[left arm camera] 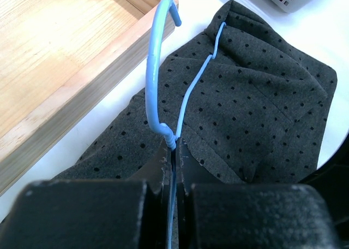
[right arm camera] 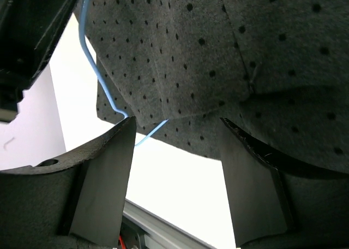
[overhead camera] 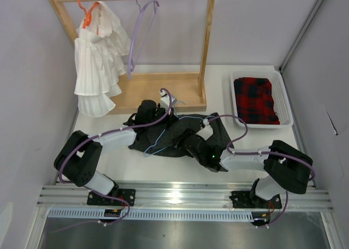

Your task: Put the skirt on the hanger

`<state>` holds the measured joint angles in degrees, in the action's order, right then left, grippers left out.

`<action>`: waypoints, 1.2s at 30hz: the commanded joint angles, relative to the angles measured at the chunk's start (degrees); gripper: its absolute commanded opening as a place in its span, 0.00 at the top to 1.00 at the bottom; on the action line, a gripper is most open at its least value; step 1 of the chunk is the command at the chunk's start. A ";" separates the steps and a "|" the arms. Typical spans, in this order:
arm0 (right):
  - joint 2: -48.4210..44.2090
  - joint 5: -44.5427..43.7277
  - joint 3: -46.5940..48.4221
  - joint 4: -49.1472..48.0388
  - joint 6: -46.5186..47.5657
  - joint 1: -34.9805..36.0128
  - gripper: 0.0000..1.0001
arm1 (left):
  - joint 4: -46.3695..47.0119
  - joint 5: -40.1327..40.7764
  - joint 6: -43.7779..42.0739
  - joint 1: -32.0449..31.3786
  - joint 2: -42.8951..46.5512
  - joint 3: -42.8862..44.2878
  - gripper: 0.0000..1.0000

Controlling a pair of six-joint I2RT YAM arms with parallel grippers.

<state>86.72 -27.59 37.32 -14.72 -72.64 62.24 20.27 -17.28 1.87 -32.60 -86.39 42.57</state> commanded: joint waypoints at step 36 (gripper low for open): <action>9.34 -6.51 3.63 -11.03 2.86 -1.68 0.51 | -3.05 1.11 -3.98 0.78 -0.97 1.20 1.00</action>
<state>94.45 -30.41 38.68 -22.22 -70.89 61.17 19.57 -17.30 1.45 -32.60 -86.39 42.89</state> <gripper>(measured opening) 0.509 0.025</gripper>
